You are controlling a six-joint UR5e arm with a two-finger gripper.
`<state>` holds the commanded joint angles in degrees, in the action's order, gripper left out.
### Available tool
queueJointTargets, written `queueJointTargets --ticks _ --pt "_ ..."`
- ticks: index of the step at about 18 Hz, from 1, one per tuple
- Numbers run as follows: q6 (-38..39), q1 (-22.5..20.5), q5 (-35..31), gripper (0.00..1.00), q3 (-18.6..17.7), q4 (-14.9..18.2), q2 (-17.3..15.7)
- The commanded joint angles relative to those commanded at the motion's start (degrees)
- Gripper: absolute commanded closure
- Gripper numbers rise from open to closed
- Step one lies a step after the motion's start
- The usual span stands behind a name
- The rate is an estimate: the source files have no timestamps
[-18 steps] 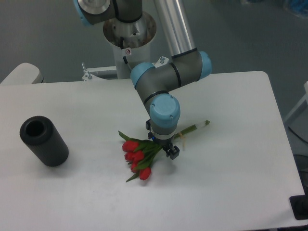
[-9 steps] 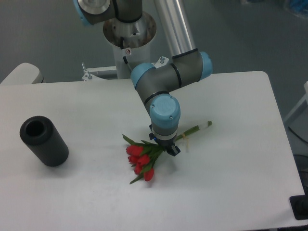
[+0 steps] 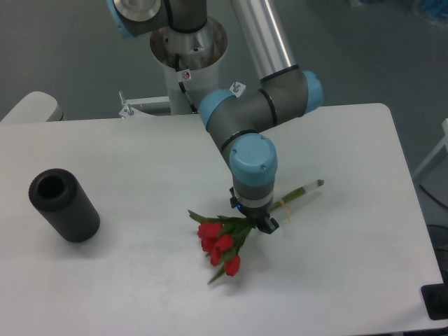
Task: Pick up the flowers from the table
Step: 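Lift the held tulips up off the table and pull them back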
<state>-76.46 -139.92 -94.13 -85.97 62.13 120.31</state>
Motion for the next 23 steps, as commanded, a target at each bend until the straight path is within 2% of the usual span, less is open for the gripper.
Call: queueJointTargets --ticks 2,6,10,23 --pt "-0.09 -0.52 0.17 1.0 3.08 1.32 1.5" --pt "-0.09 -1.23 0.53 1.0 8.09 1.85 4.83" --pt "-0.09 -1.23 0.44 1.0 10.65 4.66 6.16" --pt "-0.53 -1.23 0.53 1.0 10.65 4.93 6.42"
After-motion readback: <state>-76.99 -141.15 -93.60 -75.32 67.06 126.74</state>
